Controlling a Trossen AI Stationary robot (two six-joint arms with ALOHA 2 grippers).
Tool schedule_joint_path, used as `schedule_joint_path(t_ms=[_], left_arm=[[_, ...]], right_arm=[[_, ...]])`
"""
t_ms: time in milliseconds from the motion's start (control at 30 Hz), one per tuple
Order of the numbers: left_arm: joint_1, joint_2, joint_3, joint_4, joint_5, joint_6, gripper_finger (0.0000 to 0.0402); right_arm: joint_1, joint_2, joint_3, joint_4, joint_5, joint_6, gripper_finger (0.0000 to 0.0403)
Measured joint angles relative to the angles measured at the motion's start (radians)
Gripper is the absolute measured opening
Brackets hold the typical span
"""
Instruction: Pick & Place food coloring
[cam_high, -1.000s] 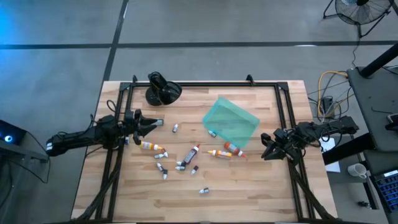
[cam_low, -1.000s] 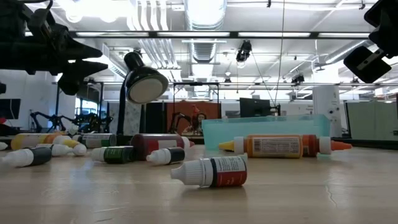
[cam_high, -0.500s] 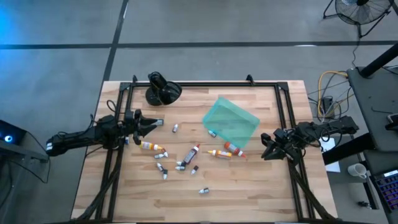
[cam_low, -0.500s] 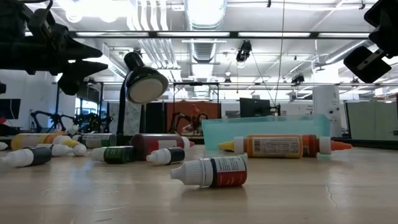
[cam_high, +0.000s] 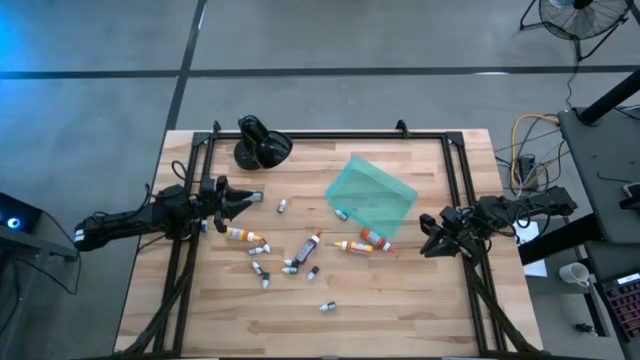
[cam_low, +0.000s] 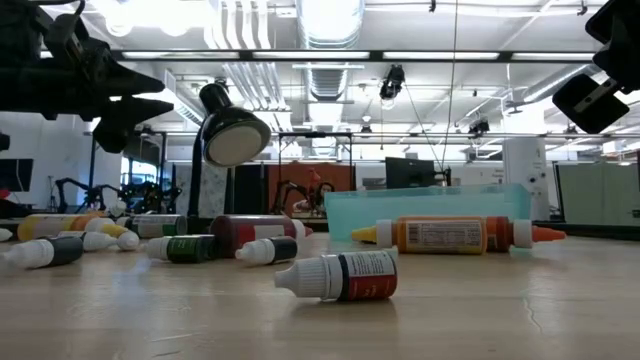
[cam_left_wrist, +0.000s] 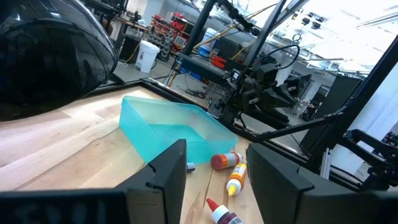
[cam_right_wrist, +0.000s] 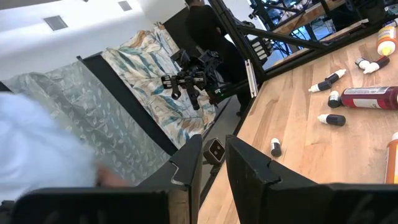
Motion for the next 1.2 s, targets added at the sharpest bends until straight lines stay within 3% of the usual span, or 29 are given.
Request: schedule_joint_path(t_ms=[533,667,767,833,933,1033,1133,1200], left_arm=[[0.000,0.000,0.000,0.000,0.000,0.000,0.0140],[0.000,0.000,0.000,0.002,-0.003,0.007,0.0140],[0.002,0.000,0.000,0.009,-0.024,-0.017,0.0140],[0.000,0.000,0.000,0.016,-0.005,-0.176,0.0140],[0.000,0.000,0.000,0.020,0.006,-0.456,0.0140],[0.000,0.000,0.000,0.015,0.002,-0.725,0.0140],[0.000,0.000,0.000,0.003,-0.018,-0.750,0.0140],[0.000,0.001,0.000,0.004,-0.041,-0.751,0.0140]], right_arm=[[0.000,0.000,0.000,0.000,0.003,-0.055,0.0063],[0.000,0.000,0.000,0.005,0.060,-0.103,0.0063],[0.000,0.000,0.000,0.012,0.195,-0.092,0.0063],[0.000,0.000,0.000,0.023,0.325,-0.051,0.0063],[0.000,0.000,0.000,0.065,0.601,0.056,0.0063],[0.000,0.000,0.000,0.105,0.835,0.331,0.0063],[0.000,0.000,0.000,0.107,0.959,0.667,0.0063],[-0.001,-0.001,0.000,0.094,1.035,0.787,0.0063]])
